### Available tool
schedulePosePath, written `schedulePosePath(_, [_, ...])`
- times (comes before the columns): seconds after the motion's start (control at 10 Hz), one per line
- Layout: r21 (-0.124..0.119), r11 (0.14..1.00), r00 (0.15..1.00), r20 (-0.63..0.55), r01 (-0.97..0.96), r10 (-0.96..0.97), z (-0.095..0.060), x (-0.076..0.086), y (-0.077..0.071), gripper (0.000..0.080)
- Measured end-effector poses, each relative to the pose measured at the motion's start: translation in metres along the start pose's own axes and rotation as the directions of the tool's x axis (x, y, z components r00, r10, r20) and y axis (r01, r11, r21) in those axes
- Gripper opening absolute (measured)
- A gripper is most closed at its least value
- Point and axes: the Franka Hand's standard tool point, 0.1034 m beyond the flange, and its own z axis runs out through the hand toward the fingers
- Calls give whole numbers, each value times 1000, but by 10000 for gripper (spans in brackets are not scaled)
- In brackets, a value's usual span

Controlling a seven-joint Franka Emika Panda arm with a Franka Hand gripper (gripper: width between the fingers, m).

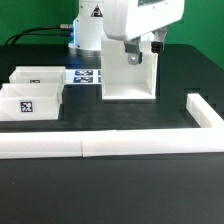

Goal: Assemble drawer

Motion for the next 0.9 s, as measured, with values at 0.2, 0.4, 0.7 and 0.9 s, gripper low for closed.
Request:
schedulePosePath(0.2, [-21, 978, 978, -4, -206, 206, -14, -9, -29, 650])
schedulePosePath(0.4, [-14, 965, 965, -6, -263, 263, -19, -15, -41, 650])
schedulePosePath(0.7, [-12, 965, 965, -4, -262, 262, -17, -14, -41, 650])
schedulePosePath(0.9, [-14, 944, 944, -2, -330, 330, -18, -16, -46, 650])
